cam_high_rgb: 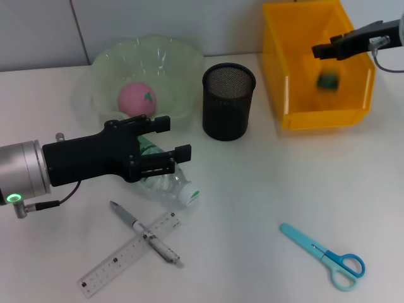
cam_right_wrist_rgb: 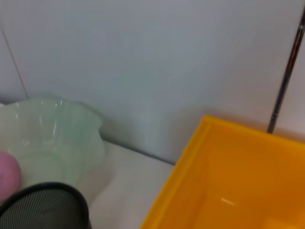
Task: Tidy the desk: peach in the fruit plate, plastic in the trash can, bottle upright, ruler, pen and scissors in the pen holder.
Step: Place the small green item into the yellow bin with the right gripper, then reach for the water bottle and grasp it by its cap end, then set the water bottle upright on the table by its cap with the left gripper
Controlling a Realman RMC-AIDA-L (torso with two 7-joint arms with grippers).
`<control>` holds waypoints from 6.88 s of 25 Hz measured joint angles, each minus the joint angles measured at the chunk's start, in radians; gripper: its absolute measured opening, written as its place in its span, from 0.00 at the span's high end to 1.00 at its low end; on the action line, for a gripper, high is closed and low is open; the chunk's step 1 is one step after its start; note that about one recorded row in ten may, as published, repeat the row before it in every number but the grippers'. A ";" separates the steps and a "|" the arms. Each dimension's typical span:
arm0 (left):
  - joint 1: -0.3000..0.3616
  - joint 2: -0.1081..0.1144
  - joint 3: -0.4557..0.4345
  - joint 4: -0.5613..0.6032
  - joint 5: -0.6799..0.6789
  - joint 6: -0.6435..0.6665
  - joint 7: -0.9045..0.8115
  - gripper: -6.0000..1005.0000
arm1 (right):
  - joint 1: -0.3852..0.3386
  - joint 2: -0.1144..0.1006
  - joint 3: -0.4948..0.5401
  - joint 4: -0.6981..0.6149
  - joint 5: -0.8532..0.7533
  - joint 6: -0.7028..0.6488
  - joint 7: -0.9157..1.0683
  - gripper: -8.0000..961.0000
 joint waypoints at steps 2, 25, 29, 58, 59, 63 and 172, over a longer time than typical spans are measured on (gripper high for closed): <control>0.000 0.000 0.000 0.000 0.000 0.000 0.001 0.19 | 0.001 0.000 0.000 0.002 0.003 0.006 0.000 0.67; 0.002 0.007 -0.035 0.002 0.001 0.044 0.004 0.20 | -0.238 -0.027 0.016 -0.066 0.753 -0.240 -0.260 0.17; 0.003 0.008 -0.036 0.002 0.001 0.045 0.004 0.20 | -0.293 -0.037 0.016 -0.057 0.814 -0.369 -0.313 0.17; -0.080 -0.019 -0.055 0.475 0.403 0.064 -0.122 0.20 | -0.375 -0.089 0.094 0.065 0.480 -0.654 -0.375 0.17; -0.105 -0.023 -0.053 0.508 0.445 0.078 -0.127 0.20 | -0.375 -0.089 0.100 0.065 0.477 -0.657 -0.370 0.17; -0.216 -0.056 -0.045 0.628 0.670 0.133 -0.116 0.21 | -0.375 -0.089 0.116 0.066 0.472 -0.663 -0.350 0.17; -0.408 -0.070 0.086 0.489 1.072 0.073 -0.178 0.57 | -0.390 -0.091 0.162 0.100 0.455 -0.626 -0.293 0.17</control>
